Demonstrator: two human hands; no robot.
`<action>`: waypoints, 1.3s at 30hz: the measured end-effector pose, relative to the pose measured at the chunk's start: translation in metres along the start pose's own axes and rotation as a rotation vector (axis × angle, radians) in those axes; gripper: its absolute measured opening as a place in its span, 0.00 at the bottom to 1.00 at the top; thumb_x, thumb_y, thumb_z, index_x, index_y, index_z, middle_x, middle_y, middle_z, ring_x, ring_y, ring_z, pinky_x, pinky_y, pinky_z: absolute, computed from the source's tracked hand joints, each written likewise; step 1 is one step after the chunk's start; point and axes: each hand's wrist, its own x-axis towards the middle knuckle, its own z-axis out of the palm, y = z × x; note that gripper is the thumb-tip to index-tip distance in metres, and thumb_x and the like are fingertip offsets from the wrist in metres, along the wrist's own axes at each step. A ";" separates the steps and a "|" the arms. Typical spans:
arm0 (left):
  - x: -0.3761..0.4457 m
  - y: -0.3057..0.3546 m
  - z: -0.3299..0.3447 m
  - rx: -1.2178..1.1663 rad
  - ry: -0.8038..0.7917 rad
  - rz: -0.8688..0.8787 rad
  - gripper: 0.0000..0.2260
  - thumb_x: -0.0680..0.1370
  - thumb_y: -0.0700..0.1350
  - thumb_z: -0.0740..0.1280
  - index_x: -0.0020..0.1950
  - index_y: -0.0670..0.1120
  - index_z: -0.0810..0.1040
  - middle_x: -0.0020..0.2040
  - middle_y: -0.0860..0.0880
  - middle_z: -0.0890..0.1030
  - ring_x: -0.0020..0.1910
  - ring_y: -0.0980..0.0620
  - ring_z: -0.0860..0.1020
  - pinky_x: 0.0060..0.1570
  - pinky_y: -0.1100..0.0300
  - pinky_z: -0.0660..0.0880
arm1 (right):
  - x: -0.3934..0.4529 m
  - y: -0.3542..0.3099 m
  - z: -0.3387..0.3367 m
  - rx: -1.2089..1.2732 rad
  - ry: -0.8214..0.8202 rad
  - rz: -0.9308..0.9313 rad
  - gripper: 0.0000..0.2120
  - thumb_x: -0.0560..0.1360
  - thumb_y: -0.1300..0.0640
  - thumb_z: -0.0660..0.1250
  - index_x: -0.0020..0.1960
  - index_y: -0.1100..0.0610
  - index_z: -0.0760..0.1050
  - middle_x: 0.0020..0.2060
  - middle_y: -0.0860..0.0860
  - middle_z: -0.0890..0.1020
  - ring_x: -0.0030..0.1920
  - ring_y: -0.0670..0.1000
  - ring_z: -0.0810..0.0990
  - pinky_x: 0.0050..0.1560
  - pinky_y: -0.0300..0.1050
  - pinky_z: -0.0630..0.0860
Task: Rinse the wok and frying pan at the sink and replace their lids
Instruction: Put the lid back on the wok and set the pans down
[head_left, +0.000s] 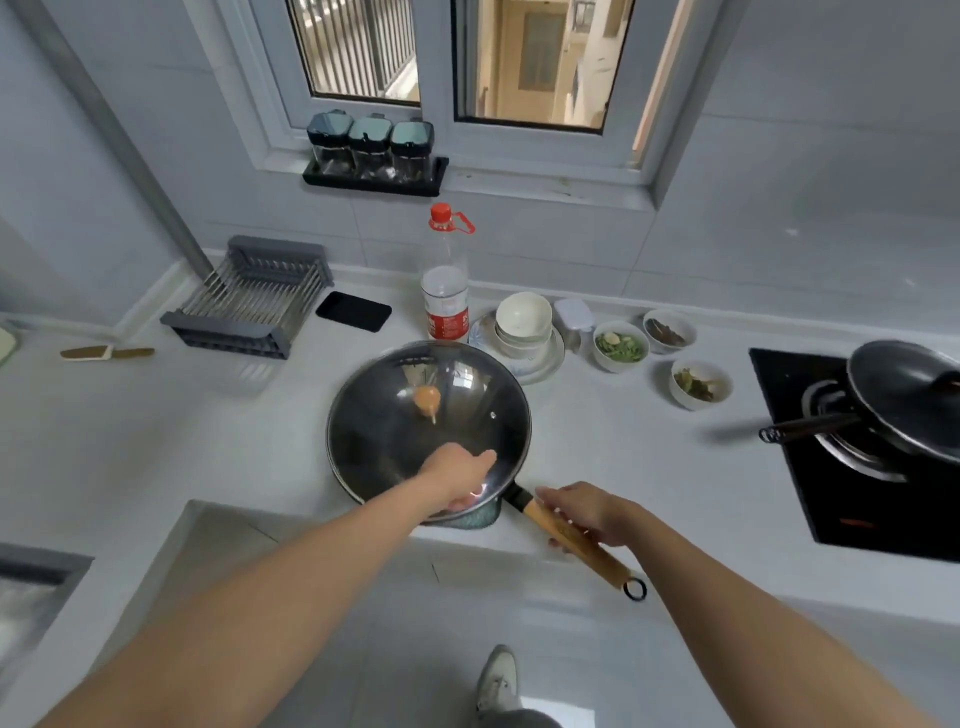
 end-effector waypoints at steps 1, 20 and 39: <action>-0.008 -0.004 0.011 -0.142 -0.118 -0.117 0.18 0.79 0.57 0.61 0.43 0.42 0.76 0.35 0.46 0.78 0.28 0.48 0.74 0.32 0.63 0.76 | -0.007 0.005 0.010 0.009 0.010 0.006 0.22 0.79 0.41 0.64 0.54 0.62 0.78 0.44 0.57 0.85 0.39 0.55 0.84 0.47 0.47 0.83; -0.001 -0.053 0.117 -1.077 -0.074 -0.315 0.15 0.77 0.49 0.71 0.34 0.45 0.73 0.30 0.48 0.75 0.27 0.52 0.73 0.30 0.60 0.73 | -0.024 0.036 0.086 -0.072 -0.069 0.014 0.06 0.72 0.56 0.66 0.39 0.58 0.72 0.28 0.52 0.75 0.25 0.49 0.72 0.30 0.40 0.73; -0.136 0.005 0.121 -0.917 -0.132 -0.093 0.13 0.79 0.45 0.66 0.35 0.45 0.70 0.30 0.49 0.73 0.29 0.51 0.72 0.32 0.59 0.72 | -0.175 0.061 0.060 0.006 0.113 -0.224 0.07 0.70 0.57 0.67 0.36 0.59 0.72 0.25 0.52 0.75 0.21 0.48 0.71 0.28 0.40 0.72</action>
